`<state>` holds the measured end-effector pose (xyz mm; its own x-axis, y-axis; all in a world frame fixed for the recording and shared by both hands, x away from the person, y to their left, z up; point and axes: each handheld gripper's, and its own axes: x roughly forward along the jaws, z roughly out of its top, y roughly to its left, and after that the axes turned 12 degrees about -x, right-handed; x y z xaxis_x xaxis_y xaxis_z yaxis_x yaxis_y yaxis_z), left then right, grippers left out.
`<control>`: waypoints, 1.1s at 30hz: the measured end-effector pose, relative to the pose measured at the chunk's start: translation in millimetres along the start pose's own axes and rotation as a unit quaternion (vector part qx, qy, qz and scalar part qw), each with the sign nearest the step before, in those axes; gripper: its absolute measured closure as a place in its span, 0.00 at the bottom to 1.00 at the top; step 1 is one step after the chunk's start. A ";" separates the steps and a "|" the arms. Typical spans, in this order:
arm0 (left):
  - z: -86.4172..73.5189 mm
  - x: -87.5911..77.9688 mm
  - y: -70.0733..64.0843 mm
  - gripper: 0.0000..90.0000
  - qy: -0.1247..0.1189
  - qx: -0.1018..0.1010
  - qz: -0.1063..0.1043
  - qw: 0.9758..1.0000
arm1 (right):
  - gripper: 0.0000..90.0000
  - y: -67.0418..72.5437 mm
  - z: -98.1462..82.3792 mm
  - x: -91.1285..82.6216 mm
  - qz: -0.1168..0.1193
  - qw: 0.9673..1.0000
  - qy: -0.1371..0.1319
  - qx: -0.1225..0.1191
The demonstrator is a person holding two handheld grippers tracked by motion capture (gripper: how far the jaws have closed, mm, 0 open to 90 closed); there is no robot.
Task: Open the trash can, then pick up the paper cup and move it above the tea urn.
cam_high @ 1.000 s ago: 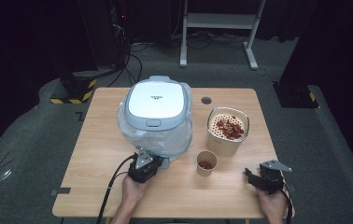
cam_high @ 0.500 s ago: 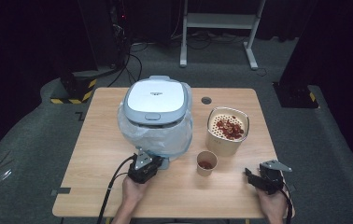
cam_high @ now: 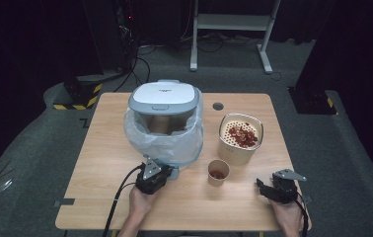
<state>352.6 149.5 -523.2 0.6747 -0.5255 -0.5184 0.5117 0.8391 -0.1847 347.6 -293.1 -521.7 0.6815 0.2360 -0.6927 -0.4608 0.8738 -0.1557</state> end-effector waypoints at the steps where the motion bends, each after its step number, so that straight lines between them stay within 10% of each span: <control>1: 0.0 0.0 -0.1 0.86 0.000 0.000 0.000 1.000 | 0.34 1.5 0.7 0.1 0.006 1.000 0.000 0.001; 33: -0.5 0.6 -1.5 0.85 0.001 -0.006 0.006 1.000 | 0.23 59.6 17.9 -2.5 0.113 0.989 -0.063 -0.066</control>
<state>352.0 148.0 -523.6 0.6790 -0.5155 -0.5227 0.4974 0.8467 -0.1890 328.6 -234.0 -516.6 0.6139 0.4777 -0.6285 -0.6740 0.7316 -0.1023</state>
